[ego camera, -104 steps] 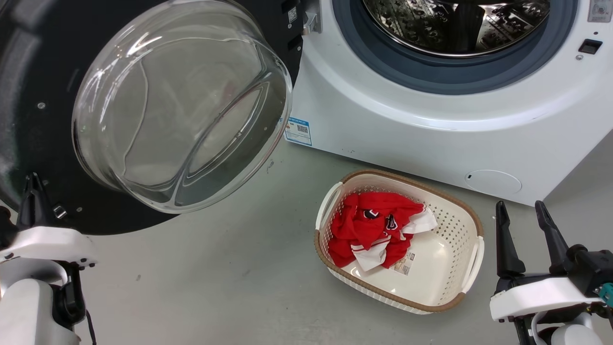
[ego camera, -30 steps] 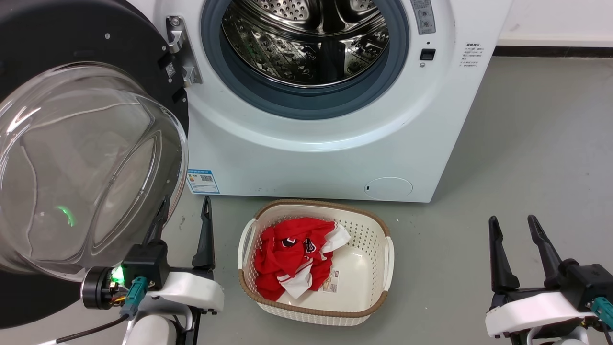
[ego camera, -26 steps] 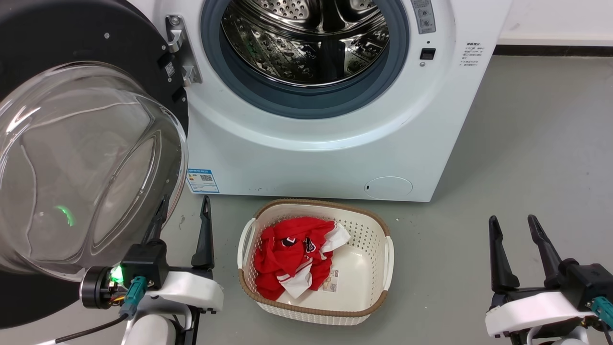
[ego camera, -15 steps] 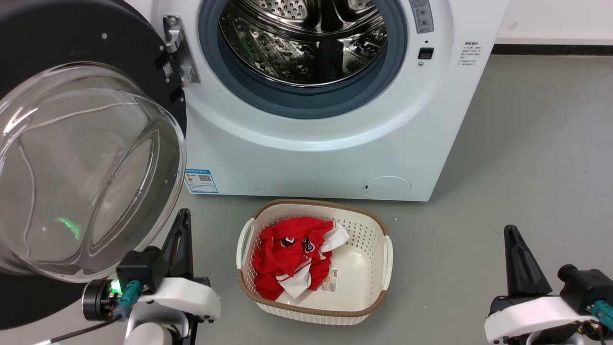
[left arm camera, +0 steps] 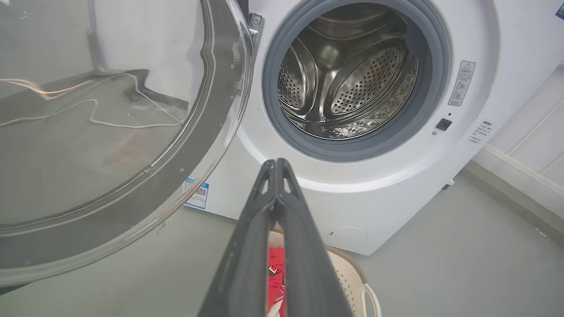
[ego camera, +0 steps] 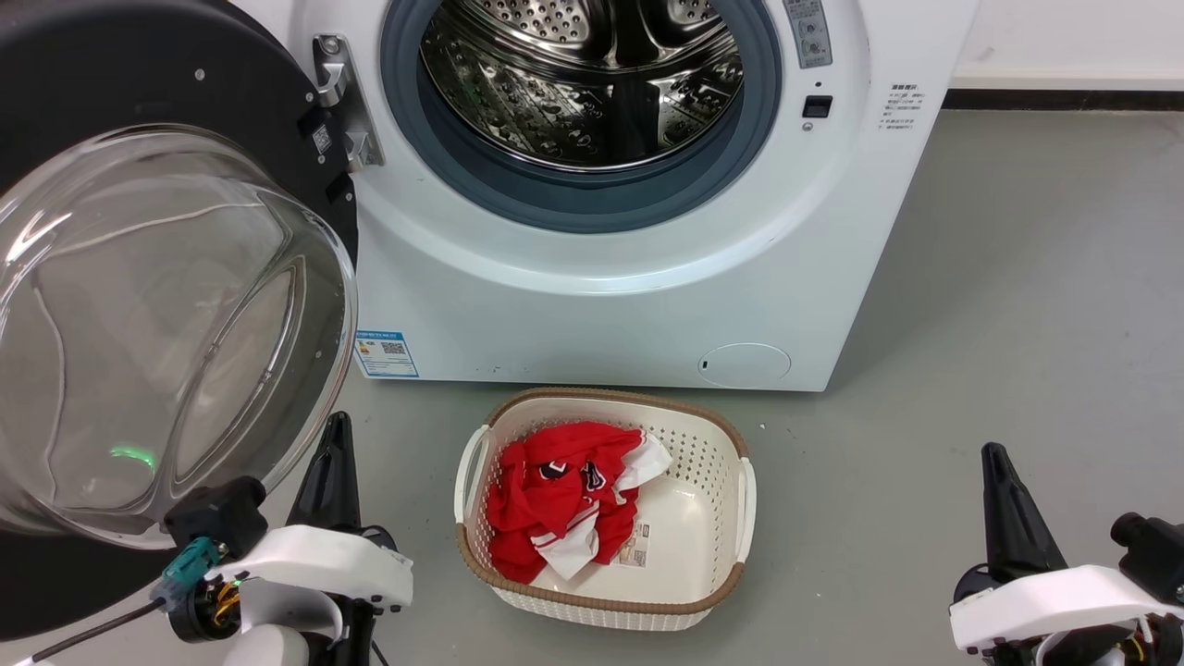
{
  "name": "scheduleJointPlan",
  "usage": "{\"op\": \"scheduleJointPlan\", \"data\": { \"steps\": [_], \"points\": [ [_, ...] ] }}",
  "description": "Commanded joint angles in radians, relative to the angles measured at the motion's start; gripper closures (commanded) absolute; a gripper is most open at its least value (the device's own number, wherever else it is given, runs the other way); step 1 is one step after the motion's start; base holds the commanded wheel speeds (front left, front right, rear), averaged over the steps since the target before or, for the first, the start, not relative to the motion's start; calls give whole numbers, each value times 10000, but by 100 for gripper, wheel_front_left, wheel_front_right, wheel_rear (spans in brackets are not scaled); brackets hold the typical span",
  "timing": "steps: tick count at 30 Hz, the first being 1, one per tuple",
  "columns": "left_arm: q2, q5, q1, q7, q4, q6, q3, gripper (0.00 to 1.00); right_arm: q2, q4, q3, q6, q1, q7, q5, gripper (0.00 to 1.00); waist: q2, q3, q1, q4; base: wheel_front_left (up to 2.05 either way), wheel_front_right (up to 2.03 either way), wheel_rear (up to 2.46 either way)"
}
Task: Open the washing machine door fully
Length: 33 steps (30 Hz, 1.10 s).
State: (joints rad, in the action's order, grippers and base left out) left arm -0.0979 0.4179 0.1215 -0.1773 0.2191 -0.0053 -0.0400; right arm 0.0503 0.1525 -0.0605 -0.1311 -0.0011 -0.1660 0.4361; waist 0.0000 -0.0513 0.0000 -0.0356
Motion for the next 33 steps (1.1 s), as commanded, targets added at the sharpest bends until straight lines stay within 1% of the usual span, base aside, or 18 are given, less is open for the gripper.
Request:
{"op": "scheduleJointPlan", "data": {
  "steps": [1, 16, 33],
  "points": [
    [-10, 500, 108, 87, -152, -66, 94, 100, 27, -95, -47, 1, -321, 94, 509, 100, 0, 8, 0, 5, 0, 0, 0],
    [91, 2914, 50, 671, -84, -322, 389, 100, 39, 114, -134, 2, -496, 651, 2892, 100, 0, 75, 0, 55, 0, 0, 0],
    [193, 5215, 10, 1244, 0, -573, 691, 100, 44, 311, -227, 2, -667, 1195, 5168, 100, 0, 150, 0, 111, 0, 0, 0]
  ]
}}
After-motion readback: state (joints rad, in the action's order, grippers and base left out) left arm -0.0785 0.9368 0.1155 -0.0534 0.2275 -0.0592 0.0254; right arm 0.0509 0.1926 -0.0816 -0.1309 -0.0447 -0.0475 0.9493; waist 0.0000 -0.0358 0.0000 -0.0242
